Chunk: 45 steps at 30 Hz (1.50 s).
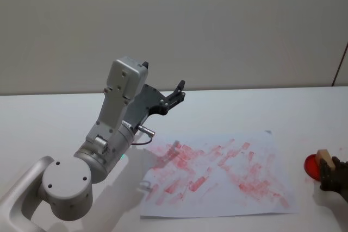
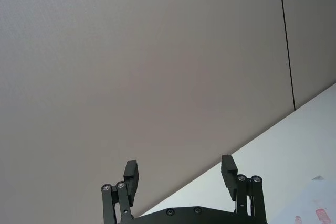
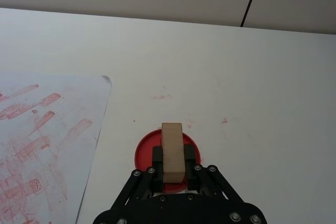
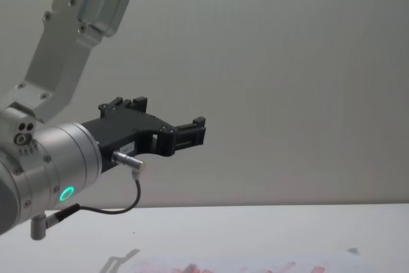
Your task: Use the one hand to pick up the stamp and affix it onto the A4 paper.
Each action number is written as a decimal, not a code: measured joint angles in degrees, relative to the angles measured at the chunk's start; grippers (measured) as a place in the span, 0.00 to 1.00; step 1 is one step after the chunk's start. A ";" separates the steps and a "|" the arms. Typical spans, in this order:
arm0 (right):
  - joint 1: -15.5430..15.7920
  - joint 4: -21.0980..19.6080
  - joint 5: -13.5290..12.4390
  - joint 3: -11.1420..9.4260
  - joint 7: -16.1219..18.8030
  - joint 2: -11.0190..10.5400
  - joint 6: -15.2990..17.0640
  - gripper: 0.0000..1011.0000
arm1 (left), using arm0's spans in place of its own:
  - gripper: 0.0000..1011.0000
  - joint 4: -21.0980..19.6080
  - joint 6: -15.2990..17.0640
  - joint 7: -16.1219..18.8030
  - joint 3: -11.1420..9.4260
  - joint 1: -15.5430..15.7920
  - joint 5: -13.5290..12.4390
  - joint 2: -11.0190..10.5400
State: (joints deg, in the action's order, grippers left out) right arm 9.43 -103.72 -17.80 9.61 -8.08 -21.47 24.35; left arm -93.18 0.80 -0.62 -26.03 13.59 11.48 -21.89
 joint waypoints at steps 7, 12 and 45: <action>-0.26 0.02 0.67 0.03 0.69 0.04 -0.12 0.21 | 0.99 0.00 0.00 0.00 0.00 0.00 0.00 0.00; -0.84 -0.03 2.02 0.22 2.29 -0.01 -0.92 0.21 | 0.99 0.00 0.00 0.00 0.00 0.00 0.00 0.00; -12.18 6.73 7.22 3.60 26.12 3.66 -4.45 0.21 | 0.99 0.00 0.00 -0.01 0.00 0.00 0.00 0.00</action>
State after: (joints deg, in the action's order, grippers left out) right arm -2.75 -96.99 -10.58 13.21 18.04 -17.80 19.91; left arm -93.18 0.80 -0.63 -26.03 13.59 11.48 -21.89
